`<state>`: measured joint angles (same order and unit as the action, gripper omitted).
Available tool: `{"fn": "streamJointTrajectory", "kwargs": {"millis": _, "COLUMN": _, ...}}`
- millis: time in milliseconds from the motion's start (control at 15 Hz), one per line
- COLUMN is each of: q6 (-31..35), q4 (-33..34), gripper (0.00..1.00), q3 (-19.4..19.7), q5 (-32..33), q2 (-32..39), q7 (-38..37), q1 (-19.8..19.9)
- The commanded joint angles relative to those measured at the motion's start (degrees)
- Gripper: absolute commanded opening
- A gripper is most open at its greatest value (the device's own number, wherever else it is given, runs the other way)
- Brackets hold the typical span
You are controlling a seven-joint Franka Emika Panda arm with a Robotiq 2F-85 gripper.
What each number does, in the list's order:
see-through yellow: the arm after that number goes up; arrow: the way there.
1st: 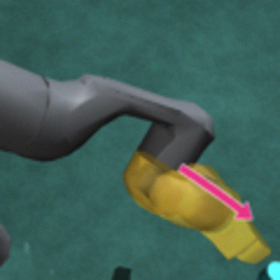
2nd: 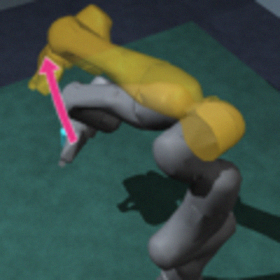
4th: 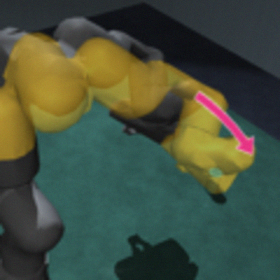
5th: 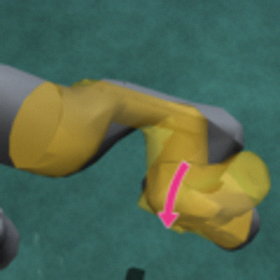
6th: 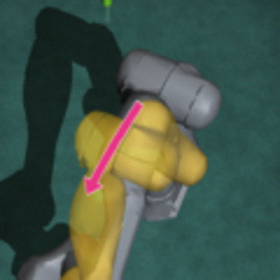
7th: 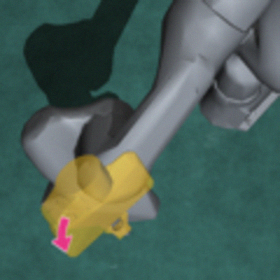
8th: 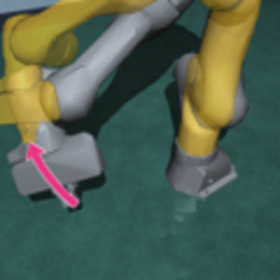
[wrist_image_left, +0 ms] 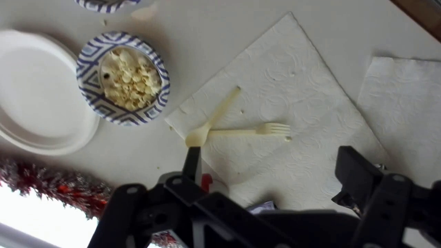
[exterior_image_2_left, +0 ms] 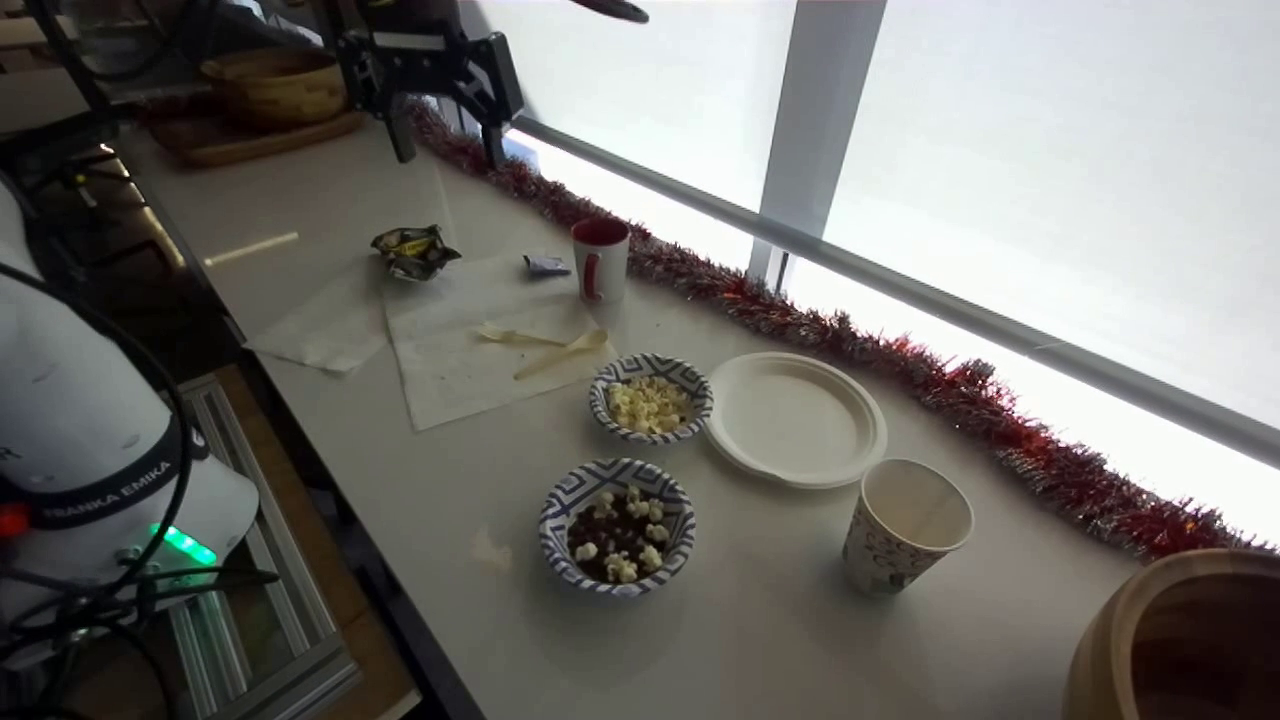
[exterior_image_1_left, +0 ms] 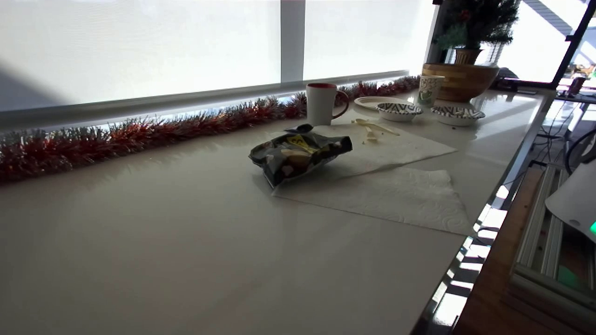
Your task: Move the black packet to the left
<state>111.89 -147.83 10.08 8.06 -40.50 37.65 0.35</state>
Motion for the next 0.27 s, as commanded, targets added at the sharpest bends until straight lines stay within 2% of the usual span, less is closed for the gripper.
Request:
{"fn": "streamJointTrajectory", "kwargs": {"millis": 0, "q6": -0.27, "q4": -0.56, "gripper": 1.00, "q3": 2.32, "q5": 0.46, "q2": -1.59, "q7": 0.11, "q1": 1.02}}
{"fn": "streamJointTrajectory", "kwargs": {"millis": 200, "q6": -0.39, "q4": -1.73, "gripper": 1.00, "q3": 3.89, "q5": 0.50, "q2": -4.08, "q7": 0.43, "q1": 2.13}}
